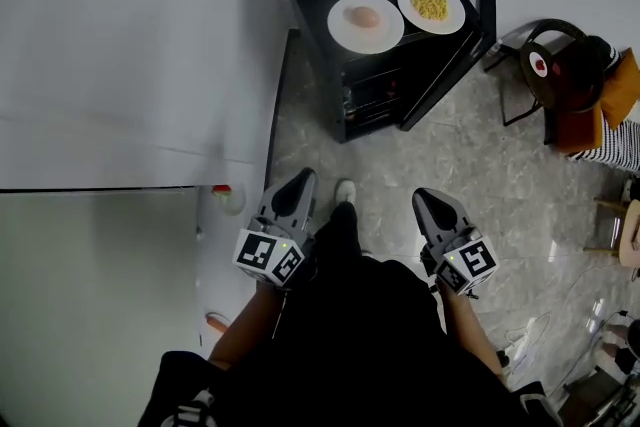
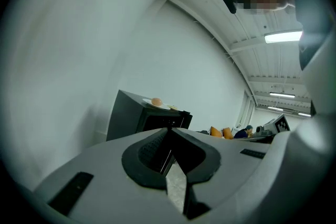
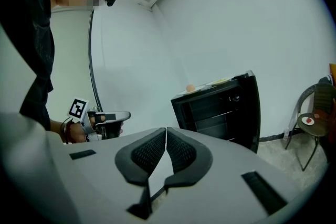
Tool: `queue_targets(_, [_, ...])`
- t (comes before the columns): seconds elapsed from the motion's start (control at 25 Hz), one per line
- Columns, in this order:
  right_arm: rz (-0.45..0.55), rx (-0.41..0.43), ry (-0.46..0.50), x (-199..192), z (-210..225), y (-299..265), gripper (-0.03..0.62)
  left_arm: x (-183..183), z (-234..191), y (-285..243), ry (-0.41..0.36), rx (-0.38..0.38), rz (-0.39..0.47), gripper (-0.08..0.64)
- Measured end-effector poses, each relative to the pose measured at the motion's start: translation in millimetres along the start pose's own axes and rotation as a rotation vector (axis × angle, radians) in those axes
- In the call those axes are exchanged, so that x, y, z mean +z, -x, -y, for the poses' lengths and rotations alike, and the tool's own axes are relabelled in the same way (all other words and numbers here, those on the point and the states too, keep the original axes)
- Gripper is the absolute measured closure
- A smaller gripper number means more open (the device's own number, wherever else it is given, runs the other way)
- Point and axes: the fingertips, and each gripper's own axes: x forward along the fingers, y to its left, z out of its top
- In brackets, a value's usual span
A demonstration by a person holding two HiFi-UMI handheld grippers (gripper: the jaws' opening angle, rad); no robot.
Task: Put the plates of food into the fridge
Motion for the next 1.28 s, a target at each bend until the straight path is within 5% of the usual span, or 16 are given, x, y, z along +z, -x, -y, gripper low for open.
queue_targets(0.64, [0.035, 0.062, -0.128, 55, 26, -112, 0.566, 42, -68, -86, 0.022, -0.087, -0.002, 0.523])
queue_targets(0.88, [0.034, 0.017, -0.15, 61, 49, -127, 0.566, 43, -74, -100, 0.045, -0.075, -0.017, 0.523])
queue_targets(1.08, [0.013, 0.051, -0.14, 67, 66, -137, 0.566, 50, -68, -115, 0.018, -0.062, -0.011, 0.523])
queue_targets(1.28, [0.024, 0.095, -0.227, 78, 79, -153, 0.565, 53, -63, -125, 0.013, -0.034, -0.01, 0.523])
